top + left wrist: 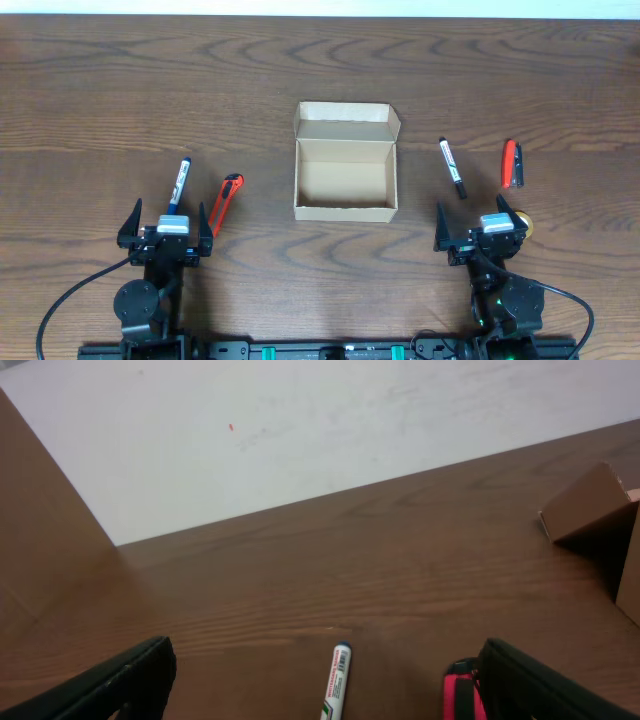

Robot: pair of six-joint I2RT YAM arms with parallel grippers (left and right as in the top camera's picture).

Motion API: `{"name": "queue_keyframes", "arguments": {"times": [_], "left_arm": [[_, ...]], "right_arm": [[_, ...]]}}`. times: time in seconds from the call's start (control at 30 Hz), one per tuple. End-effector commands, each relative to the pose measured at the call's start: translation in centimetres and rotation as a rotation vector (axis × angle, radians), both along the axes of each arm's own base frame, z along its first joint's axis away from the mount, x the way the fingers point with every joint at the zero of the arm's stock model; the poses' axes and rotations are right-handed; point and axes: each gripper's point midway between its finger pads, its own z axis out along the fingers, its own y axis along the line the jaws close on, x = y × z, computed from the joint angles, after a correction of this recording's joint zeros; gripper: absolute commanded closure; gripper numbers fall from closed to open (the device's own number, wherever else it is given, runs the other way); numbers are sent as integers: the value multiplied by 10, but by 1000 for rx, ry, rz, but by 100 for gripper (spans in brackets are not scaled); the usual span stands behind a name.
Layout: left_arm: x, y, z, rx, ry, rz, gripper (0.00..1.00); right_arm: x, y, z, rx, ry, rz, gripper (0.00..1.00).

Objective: Pack container

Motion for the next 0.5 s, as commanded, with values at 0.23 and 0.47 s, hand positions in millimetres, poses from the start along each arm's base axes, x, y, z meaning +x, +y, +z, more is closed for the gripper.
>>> {"name": "queue_keyframes", "arguments": {"times": [0.23, 0.47], "left_arm": [[0, -4, -17, -22, 45, -23, 4], [0, -2, -18, -254, 47, 22, 5]], "right_arm": [[0, 1, 1, 203, 17, -14, 1], [-4, 8, 22, 390, 32, 19, 1]]}}
